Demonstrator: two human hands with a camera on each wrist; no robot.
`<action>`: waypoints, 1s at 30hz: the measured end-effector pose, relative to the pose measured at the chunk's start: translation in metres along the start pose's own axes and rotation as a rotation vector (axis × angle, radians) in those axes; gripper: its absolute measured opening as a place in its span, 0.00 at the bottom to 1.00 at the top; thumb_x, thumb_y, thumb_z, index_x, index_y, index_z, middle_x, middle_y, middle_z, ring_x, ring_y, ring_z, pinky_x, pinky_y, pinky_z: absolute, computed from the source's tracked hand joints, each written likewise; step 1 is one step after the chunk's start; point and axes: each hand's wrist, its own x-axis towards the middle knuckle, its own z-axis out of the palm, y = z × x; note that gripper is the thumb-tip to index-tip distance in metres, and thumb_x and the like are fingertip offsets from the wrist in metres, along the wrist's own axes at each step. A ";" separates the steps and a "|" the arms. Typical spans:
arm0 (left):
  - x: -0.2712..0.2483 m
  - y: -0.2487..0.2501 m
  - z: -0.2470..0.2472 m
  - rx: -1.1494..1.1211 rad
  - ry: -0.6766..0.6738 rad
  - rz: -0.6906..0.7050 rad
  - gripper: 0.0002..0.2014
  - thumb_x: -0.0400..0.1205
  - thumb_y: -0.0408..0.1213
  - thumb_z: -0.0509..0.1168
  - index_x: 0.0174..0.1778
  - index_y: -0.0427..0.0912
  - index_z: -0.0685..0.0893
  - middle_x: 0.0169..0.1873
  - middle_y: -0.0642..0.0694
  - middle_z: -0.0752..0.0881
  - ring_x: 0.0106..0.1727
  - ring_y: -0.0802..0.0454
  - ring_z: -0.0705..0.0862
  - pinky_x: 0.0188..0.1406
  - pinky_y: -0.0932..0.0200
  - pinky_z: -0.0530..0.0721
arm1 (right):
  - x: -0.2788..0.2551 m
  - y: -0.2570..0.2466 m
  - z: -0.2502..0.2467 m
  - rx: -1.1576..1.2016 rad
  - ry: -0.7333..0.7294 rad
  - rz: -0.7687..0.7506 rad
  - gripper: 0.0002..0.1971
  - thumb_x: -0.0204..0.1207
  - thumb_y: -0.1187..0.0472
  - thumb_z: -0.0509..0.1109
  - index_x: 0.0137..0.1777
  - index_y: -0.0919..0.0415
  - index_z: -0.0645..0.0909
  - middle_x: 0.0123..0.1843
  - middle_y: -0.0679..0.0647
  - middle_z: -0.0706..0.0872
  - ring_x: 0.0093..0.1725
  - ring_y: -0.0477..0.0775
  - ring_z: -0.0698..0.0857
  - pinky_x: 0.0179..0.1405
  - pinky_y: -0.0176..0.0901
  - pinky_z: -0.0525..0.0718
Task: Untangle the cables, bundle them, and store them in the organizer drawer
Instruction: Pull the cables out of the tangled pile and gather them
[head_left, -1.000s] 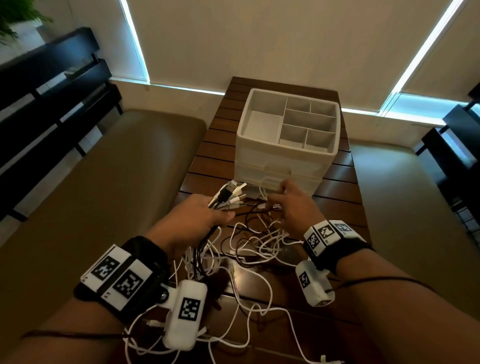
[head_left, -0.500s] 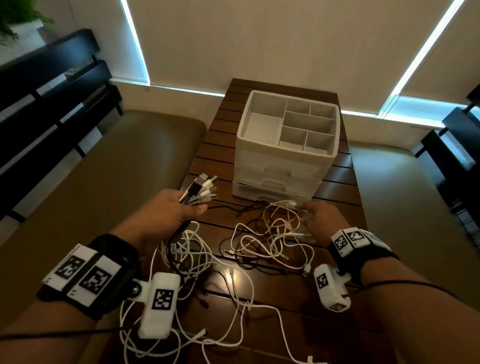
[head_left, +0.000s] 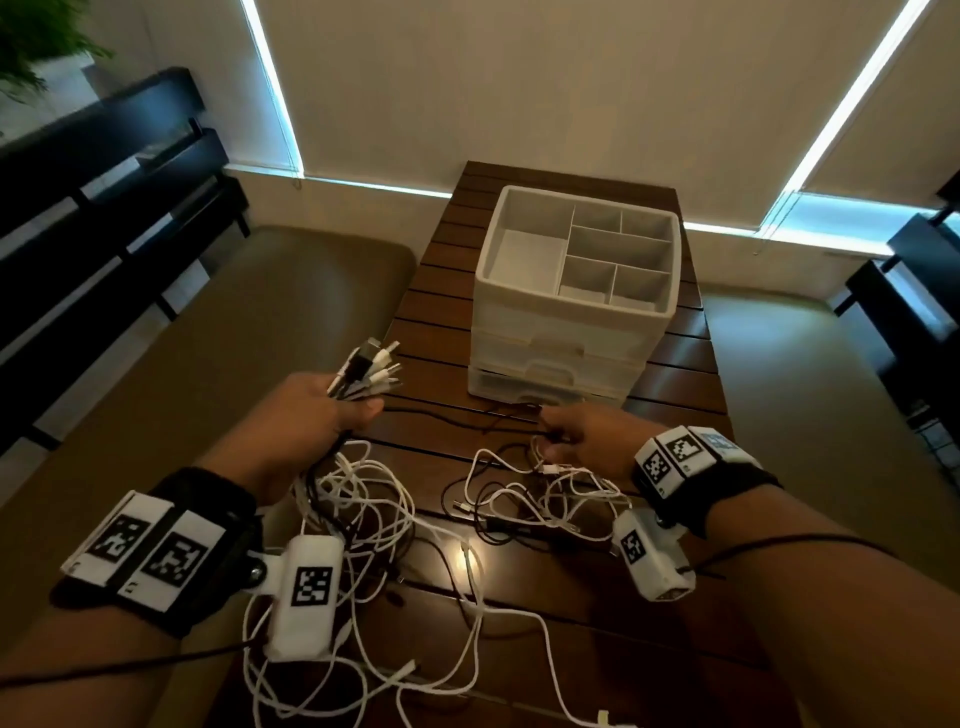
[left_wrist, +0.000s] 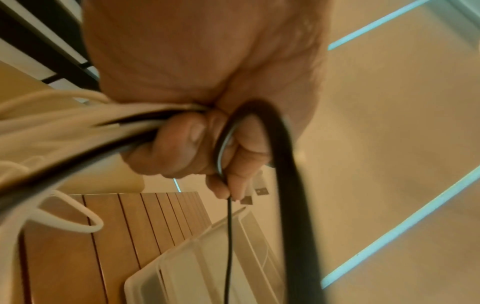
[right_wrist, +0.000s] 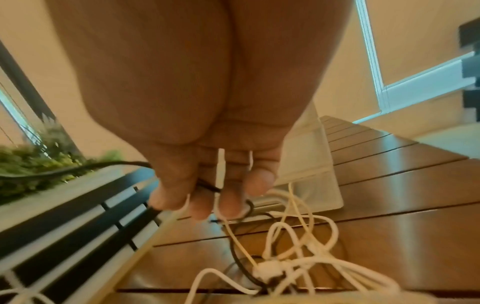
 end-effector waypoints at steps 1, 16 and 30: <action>-0.001 0.000 -0.004 -0.031 0.036 -0.020 0.06 0.82 0.31 0.67 0.38 0.39 0.84 0.14 0.54 0.76 0.14 0.62 0.72 0.18 0.64 0.70 | 0.000 0.006 0.001 -0.045 0.005 0.041 0.03 0.80 0.56 0.67 0.45 0.50 0.77 0.43 0.46 0.82 0.43 0.48 0.81 0.42 0.42 0.76; 0.011 0.034 0.081 0.573 0.160 0.397 0.05 0.78 0.41 0.70 0.42 0.43 0.85 0.35 0.47 0.85 0.42 0.44 0.85 0.29 0.60 0.73 | -0.002 -0.059 -0.030 -0.107 0.347 -0.141 0.11 0.79 0.63 0.67 0.60 0.59 0.83 0.51 0.52 0.87 0.50 0.52 0.84 0.49 0.43 0.80; -0.003 0.037 0.069 0.156 0.012 0.315 0.08 0.80 0.35 0.69 0.37 0.36 0.86 0.24 0.47 0.76 0.24 0.56 0.69 0.20 0.69 0.67 | 0.002 -0.025 -0.012 0.082 0.243 -0.120 0.04 0.82 0.58 0.66 0.49 0.57 0.81 0.45 0.52 0.85 0.46 0.53 0.84 0.46 0.46 0.80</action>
